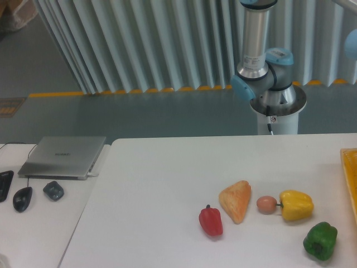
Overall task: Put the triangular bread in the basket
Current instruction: 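Move the gripper in from the basket side toward the table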
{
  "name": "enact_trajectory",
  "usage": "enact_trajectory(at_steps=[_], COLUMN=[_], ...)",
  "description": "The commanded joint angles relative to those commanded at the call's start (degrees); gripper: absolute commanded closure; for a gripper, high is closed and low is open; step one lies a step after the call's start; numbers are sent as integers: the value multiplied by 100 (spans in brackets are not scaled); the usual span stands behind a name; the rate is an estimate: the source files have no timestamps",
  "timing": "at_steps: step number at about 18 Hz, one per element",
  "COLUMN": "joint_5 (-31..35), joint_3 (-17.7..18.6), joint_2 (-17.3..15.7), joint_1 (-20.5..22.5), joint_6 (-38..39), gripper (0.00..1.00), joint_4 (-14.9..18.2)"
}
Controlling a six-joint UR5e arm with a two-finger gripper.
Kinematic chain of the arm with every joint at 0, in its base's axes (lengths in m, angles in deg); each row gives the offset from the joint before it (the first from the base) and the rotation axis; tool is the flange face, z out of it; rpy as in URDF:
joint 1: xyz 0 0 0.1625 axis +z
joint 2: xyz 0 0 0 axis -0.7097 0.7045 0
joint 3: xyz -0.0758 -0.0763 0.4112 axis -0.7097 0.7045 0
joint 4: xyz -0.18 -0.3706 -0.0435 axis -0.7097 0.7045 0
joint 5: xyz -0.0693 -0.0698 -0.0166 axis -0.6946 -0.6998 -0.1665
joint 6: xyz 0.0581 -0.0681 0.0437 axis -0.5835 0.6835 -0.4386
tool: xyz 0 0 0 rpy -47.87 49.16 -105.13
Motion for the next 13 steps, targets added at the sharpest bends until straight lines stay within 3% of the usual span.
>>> enact_trajectory(at_steps=[6,13], joint_5=[0,-18], joint_3=[0,237], joint_2=[17,35], joint_1=[-98,-124], joint_6=[249,546], gripper=[0,0], joint_4=[0,-35])
